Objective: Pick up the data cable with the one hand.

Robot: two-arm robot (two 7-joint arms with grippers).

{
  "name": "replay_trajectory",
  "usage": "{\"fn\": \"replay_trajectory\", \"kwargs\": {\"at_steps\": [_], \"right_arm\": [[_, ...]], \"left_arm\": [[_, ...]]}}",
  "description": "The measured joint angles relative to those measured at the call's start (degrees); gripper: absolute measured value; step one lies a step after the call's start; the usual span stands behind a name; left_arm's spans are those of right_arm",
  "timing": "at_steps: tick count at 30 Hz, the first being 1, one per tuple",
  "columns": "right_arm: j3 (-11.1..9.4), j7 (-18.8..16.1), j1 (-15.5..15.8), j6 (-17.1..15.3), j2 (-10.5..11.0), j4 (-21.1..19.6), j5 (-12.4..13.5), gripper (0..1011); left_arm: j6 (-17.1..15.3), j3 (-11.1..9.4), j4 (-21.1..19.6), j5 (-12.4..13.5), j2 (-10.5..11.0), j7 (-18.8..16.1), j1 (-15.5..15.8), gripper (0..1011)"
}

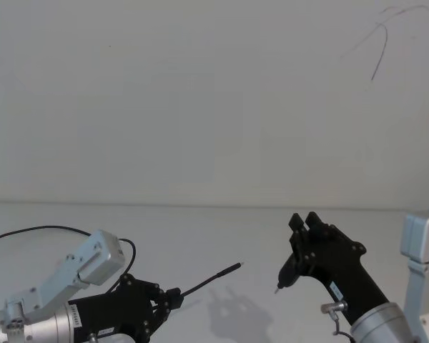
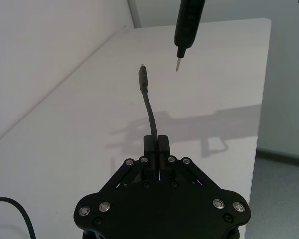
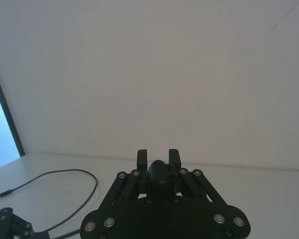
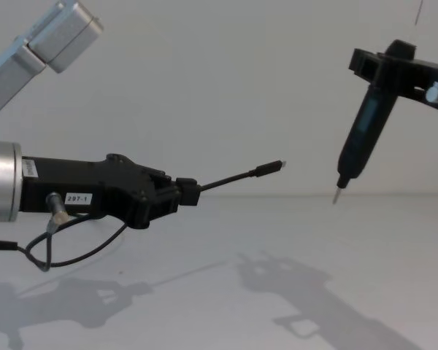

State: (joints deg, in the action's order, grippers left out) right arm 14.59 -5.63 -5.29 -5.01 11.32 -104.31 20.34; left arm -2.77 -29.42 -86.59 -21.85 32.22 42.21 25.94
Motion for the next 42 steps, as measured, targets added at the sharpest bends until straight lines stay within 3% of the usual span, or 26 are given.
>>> {"fn": "replay_trajectory", "kwargs": {"at_steps": [27, 42], "right_arm": [[1.5, -4.0, -6.1, 2.2, -2.7, 4.7, -1.3, 251], [1.8, -5.3, -7.6, 1.9, -3.1, 6.0, -1.2, 251]], "left_arm": [[0.0, 0.0, 0.0, 0.0, 0.1, 0.0, 0.0, 46], [0.0, 0.0, 0.0, 0.0, 0.1, 0.0, 0.0, 46]]}}
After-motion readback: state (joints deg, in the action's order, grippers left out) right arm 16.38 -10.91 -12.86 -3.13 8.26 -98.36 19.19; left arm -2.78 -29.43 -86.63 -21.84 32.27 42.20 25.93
